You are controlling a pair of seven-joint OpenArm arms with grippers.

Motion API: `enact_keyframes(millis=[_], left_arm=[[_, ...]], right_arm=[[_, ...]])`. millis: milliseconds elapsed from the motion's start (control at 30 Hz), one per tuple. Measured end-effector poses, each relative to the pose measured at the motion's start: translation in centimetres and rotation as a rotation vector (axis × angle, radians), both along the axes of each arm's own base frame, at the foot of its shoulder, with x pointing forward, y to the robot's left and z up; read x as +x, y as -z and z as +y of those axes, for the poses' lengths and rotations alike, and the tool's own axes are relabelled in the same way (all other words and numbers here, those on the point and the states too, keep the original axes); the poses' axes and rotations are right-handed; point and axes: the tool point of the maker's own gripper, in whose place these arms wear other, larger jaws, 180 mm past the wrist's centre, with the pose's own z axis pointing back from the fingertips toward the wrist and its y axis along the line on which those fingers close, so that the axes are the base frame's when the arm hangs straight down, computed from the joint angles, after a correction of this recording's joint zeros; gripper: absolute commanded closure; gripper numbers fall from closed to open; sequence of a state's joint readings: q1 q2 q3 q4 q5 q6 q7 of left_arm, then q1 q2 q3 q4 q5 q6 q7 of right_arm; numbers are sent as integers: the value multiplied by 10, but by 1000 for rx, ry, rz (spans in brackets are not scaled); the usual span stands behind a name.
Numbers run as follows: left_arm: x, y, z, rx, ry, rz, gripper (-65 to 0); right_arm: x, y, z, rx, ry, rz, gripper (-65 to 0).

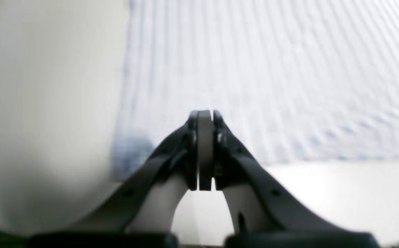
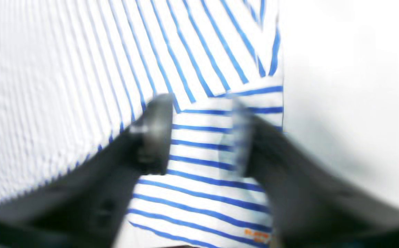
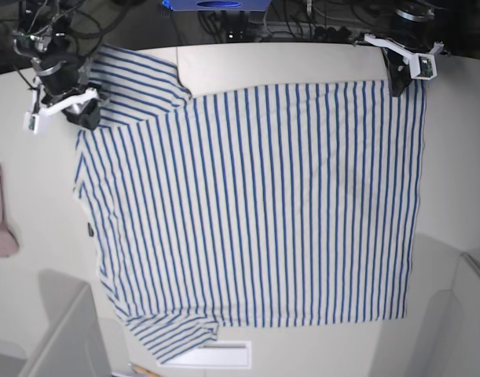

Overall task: Fold the T-shirt properly
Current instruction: 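Move both grippers to the shirt's shoulder corners and grasp them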

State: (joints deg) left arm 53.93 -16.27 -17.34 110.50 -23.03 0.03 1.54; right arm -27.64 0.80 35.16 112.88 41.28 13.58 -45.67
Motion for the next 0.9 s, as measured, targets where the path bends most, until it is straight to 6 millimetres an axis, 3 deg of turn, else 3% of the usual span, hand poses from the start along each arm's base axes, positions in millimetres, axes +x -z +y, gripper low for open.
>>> enact_keyframes(millis=[33, 200, 333, 467, 600, 700, 900], left_arm=[[-1, -2, 7, 14, -25, -3, -5], [-3, -8, 24, 31, -102, -31, -355], [-2, -13, 33, 34, -121, -58, -495], [-7, -11, 24, -95, -101, -75, -485], [-22, -9, 55, -207, -219, -62, -485], [-38, -7, 82, -179, -294, 4, -485], [-30, -14, 88, -174, -293, -14, -485]], right_arm=[[1, -3, -5, 21, 18, -11, -351], [2, 11, -42, 57, 70, 55, -312], [-5, 38, -61, 94, 104, 136, -312], [-18, 56, -71, 102, 112, 202, -312], [-24, 62, -66, 97, 51, 202, -308], [-38, 72, -61, 111, 37, 238, -308], [-47, 77, -53, 119, -41, 254, -308]])
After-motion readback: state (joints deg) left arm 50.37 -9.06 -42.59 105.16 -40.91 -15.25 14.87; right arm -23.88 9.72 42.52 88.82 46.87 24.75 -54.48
